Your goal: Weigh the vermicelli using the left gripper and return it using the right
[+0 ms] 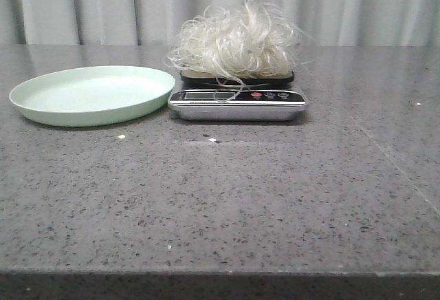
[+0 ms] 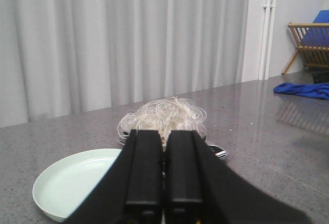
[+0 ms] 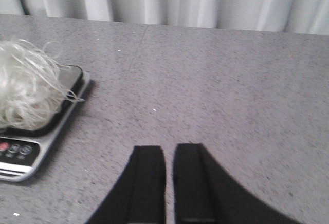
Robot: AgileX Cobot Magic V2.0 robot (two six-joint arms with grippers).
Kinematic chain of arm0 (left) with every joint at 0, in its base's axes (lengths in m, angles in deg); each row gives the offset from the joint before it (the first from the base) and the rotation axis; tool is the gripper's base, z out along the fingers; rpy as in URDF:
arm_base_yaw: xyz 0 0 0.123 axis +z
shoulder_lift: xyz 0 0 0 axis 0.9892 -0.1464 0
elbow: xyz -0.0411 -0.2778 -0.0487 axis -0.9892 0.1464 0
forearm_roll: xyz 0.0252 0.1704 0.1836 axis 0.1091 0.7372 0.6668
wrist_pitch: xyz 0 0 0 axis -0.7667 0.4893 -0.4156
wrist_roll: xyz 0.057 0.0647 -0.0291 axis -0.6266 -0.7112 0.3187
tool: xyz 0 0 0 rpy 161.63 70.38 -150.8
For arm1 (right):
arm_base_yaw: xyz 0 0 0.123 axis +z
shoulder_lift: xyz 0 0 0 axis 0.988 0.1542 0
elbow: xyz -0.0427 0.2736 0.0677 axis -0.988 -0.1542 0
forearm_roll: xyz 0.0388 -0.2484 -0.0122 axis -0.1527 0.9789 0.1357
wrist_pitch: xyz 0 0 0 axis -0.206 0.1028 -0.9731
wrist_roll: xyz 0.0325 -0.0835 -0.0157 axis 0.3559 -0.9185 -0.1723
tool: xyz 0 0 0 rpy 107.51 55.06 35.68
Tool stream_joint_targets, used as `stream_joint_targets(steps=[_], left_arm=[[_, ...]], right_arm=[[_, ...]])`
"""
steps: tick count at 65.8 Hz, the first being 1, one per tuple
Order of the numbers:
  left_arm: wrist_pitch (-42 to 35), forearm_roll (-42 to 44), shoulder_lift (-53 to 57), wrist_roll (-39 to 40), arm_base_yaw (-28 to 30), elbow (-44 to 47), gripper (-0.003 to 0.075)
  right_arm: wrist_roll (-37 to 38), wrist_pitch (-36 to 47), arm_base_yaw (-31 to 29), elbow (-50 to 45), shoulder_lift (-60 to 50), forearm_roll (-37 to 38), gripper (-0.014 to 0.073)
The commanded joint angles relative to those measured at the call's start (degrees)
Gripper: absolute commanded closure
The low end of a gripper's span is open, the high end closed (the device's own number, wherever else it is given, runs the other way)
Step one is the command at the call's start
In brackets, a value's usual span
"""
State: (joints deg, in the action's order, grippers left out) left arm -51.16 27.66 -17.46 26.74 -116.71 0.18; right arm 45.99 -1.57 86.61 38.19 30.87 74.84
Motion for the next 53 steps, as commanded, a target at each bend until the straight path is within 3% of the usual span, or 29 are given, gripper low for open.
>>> stream_joint_targets(steps=[1,7,13,28,38,53], left_arm=[[-4.59,-0.14,-0.6,0.04,0.23,-1.31,0.0594],[-4.62,-0.14,-0.6,0.04,0.23,-1.31,0.0594],[-4.62,-0.14,-0.6,0.04,0.23,-1.31,0.0594],[-4.62,-0.14,-0.6,0.04,0.23,-1.31,0.0594],[-4.62,-0.14,-0.6,0.04,0.23,-1.31,0.0594],[-4.62,-0.14,-0.6,0.04,0.23,-1.31,0.0594]], right_arm=[[-0.06,1.19,3.38,7.57,4.77,-0.29,0.0218],[-0.06,-2.03,8.57,15.07,10.75,-0.29,0.0059],[-0.06,-4.95,13.12,21.52,16.85,-0.29,-0.0008],[-0.06,-14.06,20.74,41.34,33.32,-0.89,-0.0006],[-0.06,-23.13,20.94,54.36,45.63,-4.86,-0.0006],[-0.01,-34.32,20.95,67.7,60.2,-5.08,-0.0006]])
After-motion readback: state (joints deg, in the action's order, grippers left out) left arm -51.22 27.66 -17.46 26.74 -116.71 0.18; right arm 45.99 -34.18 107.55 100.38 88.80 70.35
